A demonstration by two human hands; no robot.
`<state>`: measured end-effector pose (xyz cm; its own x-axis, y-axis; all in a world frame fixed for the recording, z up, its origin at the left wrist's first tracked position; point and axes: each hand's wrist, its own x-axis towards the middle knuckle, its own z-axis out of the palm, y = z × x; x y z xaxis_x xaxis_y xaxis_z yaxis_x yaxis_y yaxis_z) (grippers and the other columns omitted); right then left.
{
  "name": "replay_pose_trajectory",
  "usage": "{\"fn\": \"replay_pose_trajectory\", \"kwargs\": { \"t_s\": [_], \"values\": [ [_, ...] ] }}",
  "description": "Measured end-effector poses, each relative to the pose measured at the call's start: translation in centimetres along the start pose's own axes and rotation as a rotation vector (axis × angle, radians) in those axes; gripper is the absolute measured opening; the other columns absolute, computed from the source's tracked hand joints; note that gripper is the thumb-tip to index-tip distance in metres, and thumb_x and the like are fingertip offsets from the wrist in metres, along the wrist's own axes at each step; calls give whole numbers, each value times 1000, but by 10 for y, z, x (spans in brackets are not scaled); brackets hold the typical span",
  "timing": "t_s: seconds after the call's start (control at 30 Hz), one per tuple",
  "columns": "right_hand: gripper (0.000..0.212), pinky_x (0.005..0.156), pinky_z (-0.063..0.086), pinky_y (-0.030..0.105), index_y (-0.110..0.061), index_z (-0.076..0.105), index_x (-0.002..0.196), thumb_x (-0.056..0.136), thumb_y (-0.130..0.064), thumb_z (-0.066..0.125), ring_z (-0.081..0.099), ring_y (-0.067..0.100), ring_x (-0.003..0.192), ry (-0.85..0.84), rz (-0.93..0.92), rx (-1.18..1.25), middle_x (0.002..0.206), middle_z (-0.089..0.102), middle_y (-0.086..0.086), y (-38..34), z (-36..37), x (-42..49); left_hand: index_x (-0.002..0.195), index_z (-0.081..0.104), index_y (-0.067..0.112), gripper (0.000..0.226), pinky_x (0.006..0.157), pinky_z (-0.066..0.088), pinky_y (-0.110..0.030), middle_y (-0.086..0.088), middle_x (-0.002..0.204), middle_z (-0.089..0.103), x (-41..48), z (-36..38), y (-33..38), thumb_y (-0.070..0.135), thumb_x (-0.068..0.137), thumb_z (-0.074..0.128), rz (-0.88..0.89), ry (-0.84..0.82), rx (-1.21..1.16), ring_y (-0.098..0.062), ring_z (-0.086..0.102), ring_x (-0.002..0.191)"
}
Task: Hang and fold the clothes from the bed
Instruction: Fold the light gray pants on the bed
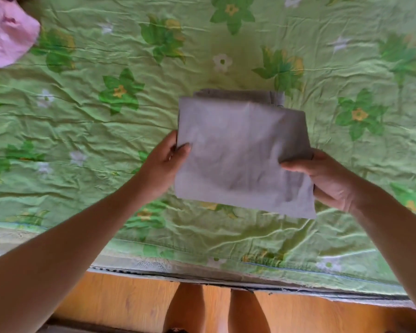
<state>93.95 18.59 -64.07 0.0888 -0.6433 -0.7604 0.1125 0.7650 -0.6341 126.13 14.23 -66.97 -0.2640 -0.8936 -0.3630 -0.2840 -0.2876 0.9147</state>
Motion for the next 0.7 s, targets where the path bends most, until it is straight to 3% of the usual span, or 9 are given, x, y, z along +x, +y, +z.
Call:
{"fn": "replay_pose_trajectory", "kwargs": {
  "t_s": [0.1, 0.2, 0.27, 0.3, 0.37, 0.43, 0.47, 0.53, 0.7],
  "values": [
    [25, 86, 58, 40, -13, 70, 109, 88, 1, 66, 72, 26, 94, 133, -110, -97, 103, 75, 11, -22, -4, 35, 107, 60, 26, 31, 73, 47, -39, -12, 91, 67, 54, -1, 5, 49, 86, 55, -32, 54, 144, -18, 60, 80],
    [17, 71, 48, 31, -19, 65, 101, 90, -6, 66, 62, 22, 85, 307, -154, -364, 95, 67, 7, -18, 0, 72, 110, 60, 8, 36, 74, 47, -43, -16, 98, 69, 88, 8, -11, 39, 91, 58, -157, 113, 322, -25, 64, 86],
    [32, 56, 42, 27, -14, 56, 122, 92, -13, 65, 57, 18, 74, 411, -157, -592, 101, 62, 10, -13, 8, 81, 118, 57, 5, 31, 74, 44, -34, -16, 108, 68, 91, 15, -16, 28, 98, 59, -154, 171, 450, -30, 65, 98],
    [46, 57, 44, 27, -14, 47, 136, 93, -17, 64, 57, 18, 75, 461, -182, -669, 107, 61, 12, -11, 12, 77, 124, 55, 5, 33, 77, 44, -31, -15, 112, 66, 87, 18, -15, 25, 98, 60, -105, 219, 486, -29, 64, 102],
    [67, 82, 52, 38, -15, 31, 152, 93, -25, 63, 58, 32, 104, 611, -373, -901, 127, 53, 18, 3, 20, 64, 142, 44, 4, 53, 94, 44, -32, -18, 128, 55, 66, 24, -15, 25, 97, 60, 85, 319, 591, -27, 56, 115],
    [72, 112, 32, 56, -15, 27, 157, 95, -39, 55, 35, 42, 141, 689, -578, -1221, 154, 34, 22, 28, 32, 48, 154, 32, 8, 65, 115, 31, -37, -23, 150, 34, 37, 36, -24, 32, 98, 56, 268, 309, 821, -33, 36, 140],
    [72, 118, 19, 61, -14, 26, 158, 97, -47, 47, 22, 41, 149, 641, -640, -1349, 162, 24, 22, 42, 40, 42, 157, 29, 12, 67, 120, 24, -41, -24, 159, 24, 24, 44, -31, 38, 100, 53, 328, 251, 945, -36, 24, 148],
    [76, 120, 6, 67, -16, 24, 160, 99, -59, 37, 7, 40, 155, 471, -652, -1531, 168, 11, 18, 66, 48, 45, 159, 25, 19, 68, 122, 18, -52, -23, 165, 11, 12, 55, -49, 48, 101, 48, 391, 125, 1146, -37, 8, 154],
    [82, 119, 2, 69, -32, -6, 161, 96, -73, 22, -13, 33, 155, 310, -489, -1628, 169, -13, 8, 83, 43, 89, 161, 10, 24, 74, 120, 16, -59, -22, 166, -3, 37, 56, -81, 56, 101, 39, 308, -1, 1273, -37, -6, 154]
  ]
}}
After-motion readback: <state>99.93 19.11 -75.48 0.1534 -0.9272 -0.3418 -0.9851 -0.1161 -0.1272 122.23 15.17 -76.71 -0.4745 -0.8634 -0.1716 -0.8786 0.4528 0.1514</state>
